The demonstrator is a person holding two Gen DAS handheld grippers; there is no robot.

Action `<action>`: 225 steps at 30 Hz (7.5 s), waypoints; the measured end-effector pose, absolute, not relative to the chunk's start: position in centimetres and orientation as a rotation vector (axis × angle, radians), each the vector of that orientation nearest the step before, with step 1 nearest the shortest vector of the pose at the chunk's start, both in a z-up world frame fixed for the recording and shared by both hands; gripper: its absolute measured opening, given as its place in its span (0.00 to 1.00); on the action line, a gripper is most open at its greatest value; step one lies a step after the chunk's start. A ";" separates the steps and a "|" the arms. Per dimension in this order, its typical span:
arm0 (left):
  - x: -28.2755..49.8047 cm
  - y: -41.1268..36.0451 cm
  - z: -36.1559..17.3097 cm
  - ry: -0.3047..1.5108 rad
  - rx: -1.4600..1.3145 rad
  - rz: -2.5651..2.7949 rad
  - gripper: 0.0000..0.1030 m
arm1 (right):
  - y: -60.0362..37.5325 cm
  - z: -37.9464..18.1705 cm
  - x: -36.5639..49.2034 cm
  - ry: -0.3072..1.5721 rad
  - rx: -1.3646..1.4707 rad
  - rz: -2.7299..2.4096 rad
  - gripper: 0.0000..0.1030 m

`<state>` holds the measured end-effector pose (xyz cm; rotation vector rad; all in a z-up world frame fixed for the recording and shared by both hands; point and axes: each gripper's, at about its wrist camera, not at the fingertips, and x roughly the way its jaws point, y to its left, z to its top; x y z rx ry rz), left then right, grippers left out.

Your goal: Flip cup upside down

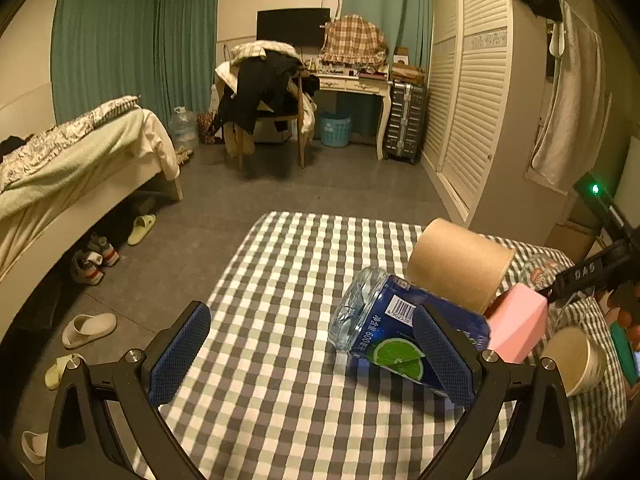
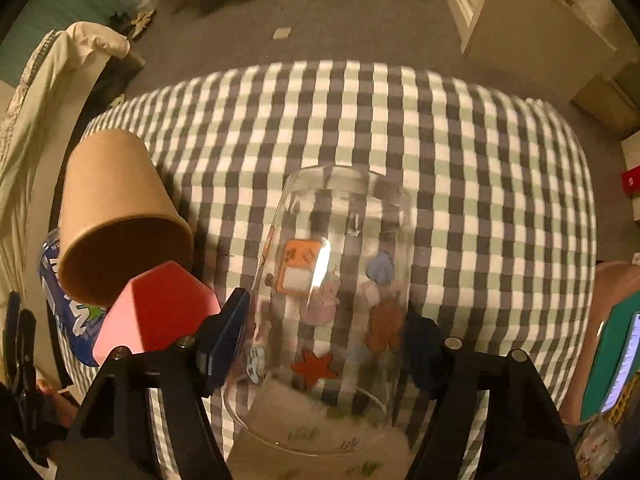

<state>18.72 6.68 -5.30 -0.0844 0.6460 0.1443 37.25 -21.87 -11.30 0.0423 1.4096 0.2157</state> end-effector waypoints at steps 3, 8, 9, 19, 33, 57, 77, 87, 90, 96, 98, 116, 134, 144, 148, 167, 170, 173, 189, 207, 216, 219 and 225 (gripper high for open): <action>17.5 6.5 -4.0 0.616 -0.081 0.148 1.00 | -22.4 -8.4 36.3 1.345 0.032 0.218 0.66; 15.0 6.5 -1.8 0.562 -0.093 0.142 1.00 | -21.4 -2.3 32.9 1.233 -0.019 0.235 0.66; 14.4 6.5 -1.4 0.552 -0.096 0.140 1.00 | -21.0 -1.4 32.4 1.223 -0.026 0.240 0.66; 8.3 7.4 0.6 0.488 -0.110 0.139 1.00 | -16.0 1.4 21.0 1.185 -0.109 0.392 0.66; 5.1 9.4 -2.9 0.556 -0.134 0.177 1.00 | -13.1 -10.2 18.6 1.311 -0.029 0.327 0.66; 7.3 5.2 -2.7 0.640 -0.056 0.142 1.00 | -15.0 -4.0 15.4 1.045 -0.062 0.326 0.80; 15.5 -7.2 -6.3 0.989 0.013 -0.176 1.00 | -28.3 -4.2 11.2 0.889 -0.038 0.135 0.83; 19.2 -9.1 -8.4 1.139 0.099 -0.204 0.90 | -29.0 -6.9 11.8 0.916 0.053 0.167 0.83; 20.3 -9.8 -9.4 1.189 0.153 -0.211 0.79 | -29.0 -7.5 12.2 0.927 0.067 0.178 0.83; 21.3 -10.4 -10.2 1.256 0.205 -0.260 0.65 | -29.2 -8.3 12.8 0.945 0.093 0.189 0.83; 21.7 -10.2 -9.9 1.257 0.193 -0.262 0.65 | -29.5 -8.6 13.0 0.952 0.102 0.181 0.83; 14.2 -11.4 -5.1 0.707 0.334 -0.111 0.44 | -29.1 -8.2 12.2 0.930 0.091 0.150 0.83; 11.8 -11.7 -4.1 0.737 0.168 -0.257 0.46 | -28.9 -7.7 10.0 0.927 0.096 0.139 0.83; 11.5 -10.0 0.0 0.660 0.102 -0.251 0.55 | -29.4 -5.2 8.6 0.850 0.097 0.128 0.83; 10.2 -8.5 2.2 0.590 0.083 -0.225 0.63 | -28.8 -2.9 7.5 0.761 0.077 0.145 0.83; 1.4 -2.3 3.2 0.457 -0.049 -0.113 0.82 | -26.0 4.0 -0.8 0.465 0.018 0.125 0.83; 0.7 -2.0 2.2 0.452 -0.053 -0.106 0.93 | -25.8 3.3 -1.7 0.440 0.022 0.135 0.84; 0.0 -1.8 1.1 0.436 -0.045 -0.079 0.96 | -25.5 2.1 -2.0 0.417 0.035 0.139 0.92; -0.4 -1.8 -1.1 0.439 -0.022 0.011 1.00 | -25.6 -1.0 -1.1 0.437 0.051 0.138 1.00; -0.8 -0.2 -1.2 0.450 -0.083 0.027 1.00 | -24.9 -1.8 -1.2 0.457 0.027 0.122 1.00; -0.8 0.1 -1.2 0.448 -0.086 0.037 1.00 | -24.8 -1.9 -1.2 0.459 0.025 0.123 1.00; -0.8 0.0 -1.3 0.449 -0.077 0.047 1.00 | -24.8 -2.0 -1.2 0.464 0.023 0.125 1.00; -0.7 -0.2 -1.5 0.450 -0.061 0.051 1.00 | -24.7 -2.1 -1.1 0.473 0.019 0.129 1.00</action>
